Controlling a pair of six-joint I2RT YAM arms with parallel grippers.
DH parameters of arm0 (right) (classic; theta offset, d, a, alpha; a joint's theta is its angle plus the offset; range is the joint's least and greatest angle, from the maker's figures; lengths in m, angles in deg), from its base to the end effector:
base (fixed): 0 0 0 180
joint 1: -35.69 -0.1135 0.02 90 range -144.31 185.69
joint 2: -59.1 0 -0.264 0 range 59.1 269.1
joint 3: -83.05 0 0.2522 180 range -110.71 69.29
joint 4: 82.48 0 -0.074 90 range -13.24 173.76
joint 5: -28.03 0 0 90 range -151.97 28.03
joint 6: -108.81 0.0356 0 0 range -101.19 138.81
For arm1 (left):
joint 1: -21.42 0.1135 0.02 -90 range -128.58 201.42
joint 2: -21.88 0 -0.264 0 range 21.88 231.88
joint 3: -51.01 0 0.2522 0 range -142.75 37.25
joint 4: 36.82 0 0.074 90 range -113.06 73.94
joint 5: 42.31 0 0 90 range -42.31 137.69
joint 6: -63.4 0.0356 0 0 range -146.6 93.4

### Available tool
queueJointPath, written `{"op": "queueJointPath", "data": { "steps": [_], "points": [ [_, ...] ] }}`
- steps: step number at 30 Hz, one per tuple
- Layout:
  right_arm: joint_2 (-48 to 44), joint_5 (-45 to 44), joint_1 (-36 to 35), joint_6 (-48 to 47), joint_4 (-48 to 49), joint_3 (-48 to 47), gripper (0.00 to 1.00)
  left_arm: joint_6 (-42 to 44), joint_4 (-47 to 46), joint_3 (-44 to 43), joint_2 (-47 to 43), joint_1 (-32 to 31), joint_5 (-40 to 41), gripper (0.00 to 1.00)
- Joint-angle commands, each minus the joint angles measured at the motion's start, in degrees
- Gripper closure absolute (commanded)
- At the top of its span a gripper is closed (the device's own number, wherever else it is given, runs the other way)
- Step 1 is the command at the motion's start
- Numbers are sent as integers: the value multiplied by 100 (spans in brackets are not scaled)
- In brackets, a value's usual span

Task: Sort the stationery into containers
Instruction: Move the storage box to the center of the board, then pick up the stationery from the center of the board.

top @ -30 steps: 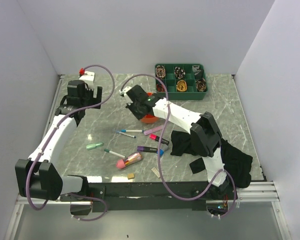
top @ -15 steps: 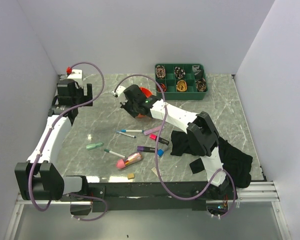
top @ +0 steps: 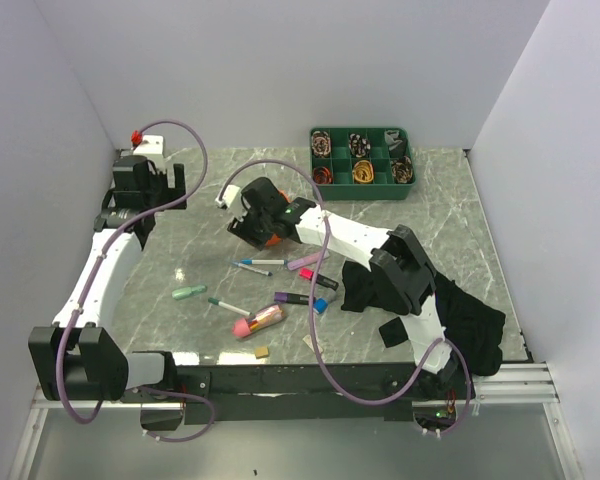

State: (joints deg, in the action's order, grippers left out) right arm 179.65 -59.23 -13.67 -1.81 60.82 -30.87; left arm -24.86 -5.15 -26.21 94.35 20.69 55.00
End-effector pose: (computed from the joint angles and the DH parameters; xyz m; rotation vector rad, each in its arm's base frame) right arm 0.3142 0.3687 0.2366 -1.3651 1.9081 0.3055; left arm 0.2893 0.0008 0.3366 -0.0360 2.0391 0.1412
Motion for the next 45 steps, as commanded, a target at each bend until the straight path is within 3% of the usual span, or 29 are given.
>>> {"op": "queueJointPath", "data": {
  "steps": [1,5,8,12,13,14,15,19,22,25,26,29,33,39,45],
  "points": [
    [-155,-266,-20,-249,247,-135,31,-139,-139,-307,-93,12,-168,1],
    [-426,-231,23,-284,281,-49,24,-139,-130,-307,-92,12,-221,1],
    [-1468,260,102,-398,728,748,22,-139,-156,-263,-145,12,-177,1],
    [-2754,1990,758,-959,668,1928,19,-60,-200,-115,-303,3,-195,1],
    [-2948,3063,988,-1196,337,2121,17,-68,-209,-79,-321,12,-204,0],
    [-3193,3509,1173,-1529,21,2350,0,-51,-200,-53,-338,3,-291,1],
    [-3274,3714,1331,-2020,-235,2439,0,-42,-192,0,-365,12,-326,1],
    [-3144,3506,1728,-2761,-1359,2475,0,-129,-209,158,-391,47,-520,1],
    [-2924,3259,1728,-3578,-1581,2527,0,-139,-183,238,-330,47,-626,1],
    [-2512,3408,1737,-4598,-2011,2361,16,-121,-156,273,-251,56,-564,1],
    [-2206,3400,1728,-4757,-2091,2117,29,-95,-148,264,-224,56,-547,1],
    [-1791,3426,1728,-4662,-1987,1773,46,-42,-77,212,-137,56,-485,1],
    [-1851,3093,1588,-5056,-977,2272,49,20,-16,211,-58,56,-467,0],
    [-1202,2881,1395,-5048,-1440,1720,50,11,-16,176,66,223,-503,1],
    [-823,2574,1148,-4803,-1283,1588,45,20,-16,194,118,214,-459,1]
  ]
}}
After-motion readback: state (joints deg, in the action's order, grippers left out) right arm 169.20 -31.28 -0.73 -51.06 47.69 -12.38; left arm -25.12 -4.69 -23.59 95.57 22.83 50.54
